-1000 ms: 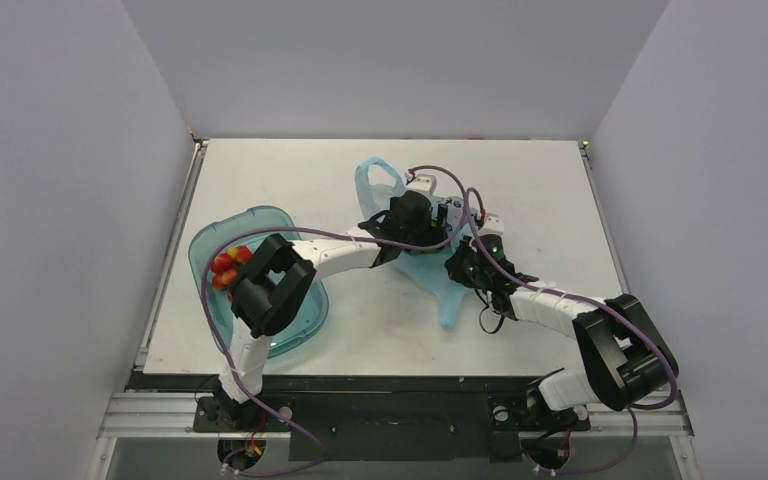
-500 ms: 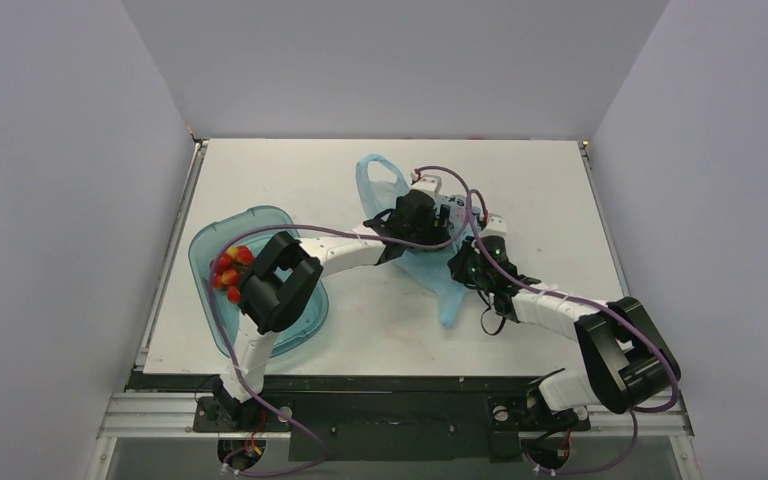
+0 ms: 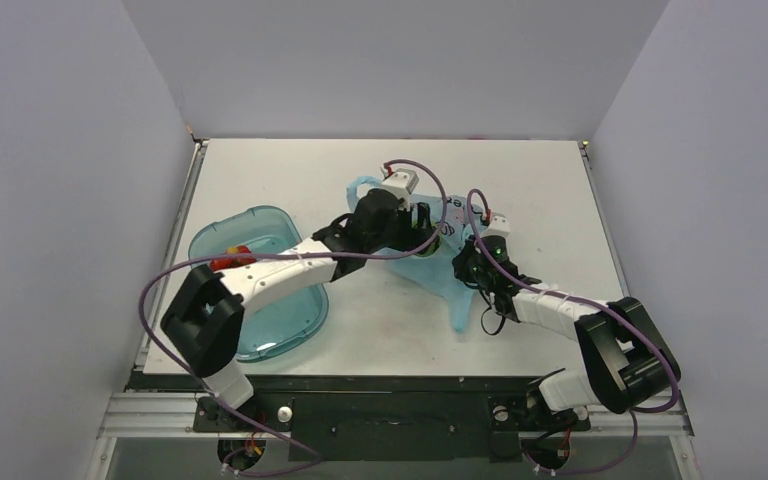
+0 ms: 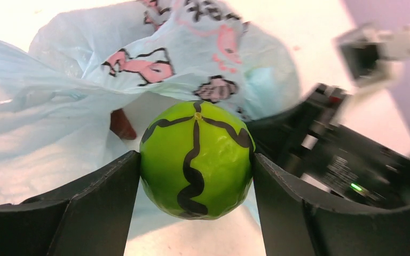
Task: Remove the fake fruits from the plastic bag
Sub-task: Take out the fake fruit from the plastic bag, then place the fake fruit in the bin.
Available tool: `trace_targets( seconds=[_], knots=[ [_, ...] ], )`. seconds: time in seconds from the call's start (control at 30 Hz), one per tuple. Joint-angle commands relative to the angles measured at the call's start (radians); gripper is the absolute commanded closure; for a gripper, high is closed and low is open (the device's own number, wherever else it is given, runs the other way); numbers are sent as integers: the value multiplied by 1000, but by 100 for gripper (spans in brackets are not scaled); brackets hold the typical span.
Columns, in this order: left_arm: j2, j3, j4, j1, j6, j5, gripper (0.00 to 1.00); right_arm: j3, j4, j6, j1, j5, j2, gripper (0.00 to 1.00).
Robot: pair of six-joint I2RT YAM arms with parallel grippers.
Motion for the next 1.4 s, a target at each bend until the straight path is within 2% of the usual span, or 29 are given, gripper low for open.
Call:
trace_targets(
  seconds=[0.0,0.17,0.3,0.43,0.57,0.6,0.77,0.9,1.2,1.3,1.37],
  knots=[
    [-165,-97,120,-4,-54,155,72,17,37,-16,-8,23,-8,100],
    [-398,-252,58,-10,-72,121,73,21,35,-18,-8,17,-16,100],
    [-599,-330,-114,-5,-38,10,72,27,32,-18,-8,14,-22,100],
    [-760,-375,-306,4,-19,-154,73,23,44,-10,-6,2,-16,100],
    [-881,-395,-514,7,-75,-437,78,49,31,-13,-5,-6,13,100],
    [-907,-400,-536,8,-94,-468,78,57,26,-14,-9,-7,20,100],
    [-945,-481,-642,11,-273,-613,78,59,9,-19,-8,-5,11,100],
    [-924,-554,-664,10,-403,-696,81,70,-8,-22,-8,-11,30,100],
    [-770,-629,-639,10,-536,-686,80,60,-15,-33,-7,-5,7,100],
    [-768,-658,-582,12,-528,-670,72,51,-7,-30,-5,-5,2,100],
    [-765,-674,-550,12,-521,-667,61,60,-13,-31,-5,-9,16,100]
  ],
)
